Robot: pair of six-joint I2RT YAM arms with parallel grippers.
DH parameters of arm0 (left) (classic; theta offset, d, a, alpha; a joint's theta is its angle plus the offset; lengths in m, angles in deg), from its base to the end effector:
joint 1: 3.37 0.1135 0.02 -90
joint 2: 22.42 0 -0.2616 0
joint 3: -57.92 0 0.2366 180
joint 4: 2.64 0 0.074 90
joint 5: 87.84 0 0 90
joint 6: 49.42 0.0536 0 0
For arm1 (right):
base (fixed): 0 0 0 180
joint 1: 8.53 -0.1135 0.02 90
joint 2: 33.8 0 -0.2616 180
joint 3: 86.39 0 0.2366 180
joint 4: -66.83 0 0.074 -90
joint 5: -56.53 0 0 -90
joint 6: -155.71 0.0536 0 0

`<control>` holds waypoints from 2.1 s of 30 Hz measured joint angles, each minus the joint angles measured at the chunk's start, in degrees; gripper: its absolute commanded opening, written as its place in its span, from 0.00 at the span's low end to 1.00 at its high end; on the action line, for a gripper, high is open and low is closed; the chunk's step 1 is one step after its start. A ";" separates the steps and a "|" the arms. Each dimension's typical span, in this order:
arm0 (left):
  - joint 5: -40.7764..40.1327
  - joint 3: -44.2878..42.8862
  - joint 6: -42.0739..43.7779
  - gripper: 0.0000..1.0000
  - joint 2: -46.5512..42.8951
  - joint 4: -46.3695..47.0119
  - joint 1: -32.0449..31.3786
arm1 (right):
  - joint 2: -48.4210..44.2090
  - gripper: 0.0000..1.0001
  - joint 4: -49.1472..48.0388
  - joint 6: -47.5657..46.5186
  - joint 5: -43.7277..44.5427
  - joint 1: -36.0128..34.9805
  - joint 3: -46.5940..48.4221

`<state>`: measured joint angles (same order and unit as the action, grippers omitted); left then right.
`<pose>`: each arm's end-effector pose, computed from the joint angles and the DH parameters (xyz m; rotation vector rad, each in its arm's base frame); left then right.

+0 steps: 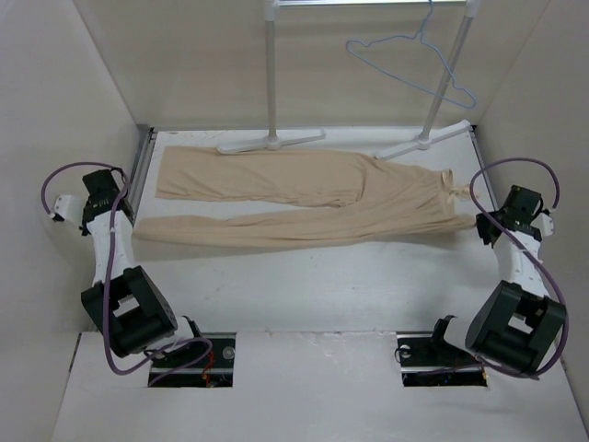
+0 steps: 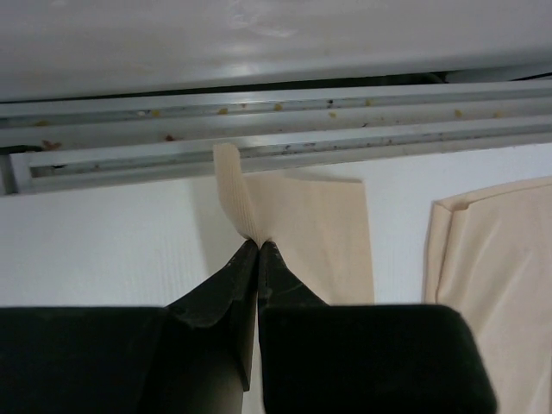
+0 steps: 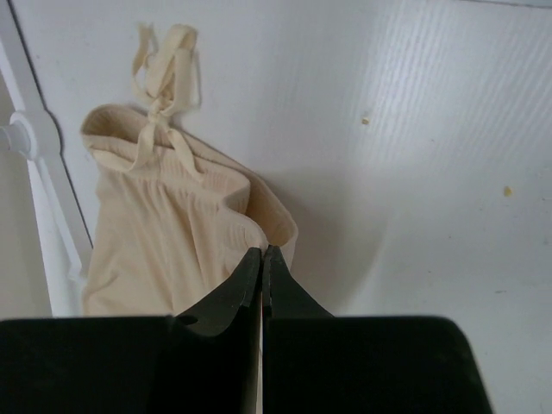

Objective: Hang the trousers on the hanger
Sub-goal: Fold the trousers

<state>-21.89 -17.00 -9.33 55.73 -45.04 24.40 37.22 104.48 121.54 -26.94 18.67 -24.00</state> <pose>0.2451 0.1537 0.2683 -1.5922 1.6601 0.2996 0.2256 -0.1228 0.2334 1.6140 1.7413 0.1042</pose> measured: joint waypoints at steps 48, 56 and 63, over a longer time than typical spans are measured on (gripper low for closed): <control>-16.52 -50.53 12.26 0.00 34.07 -11.85 -13.46 | 6.01 0.00 11.04 0.11 11.89 -1.64 11.87; -15.17 -67.89 13.00 0.00 49.22 -12.79 -15.74 | 21.62 0.00 10.40 0.98 11.06 -4.13 26.91; -14.14 -85.33 13.25 0.02 62.14 -10.84 -17.49 | 32.81 0.01 10.01 0.96 11.06 -5.29 38.07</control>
<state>-36.03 -102.33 3.92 117.87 -55.88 6.91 70.03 114.49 122.50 -15.88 13.38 14.08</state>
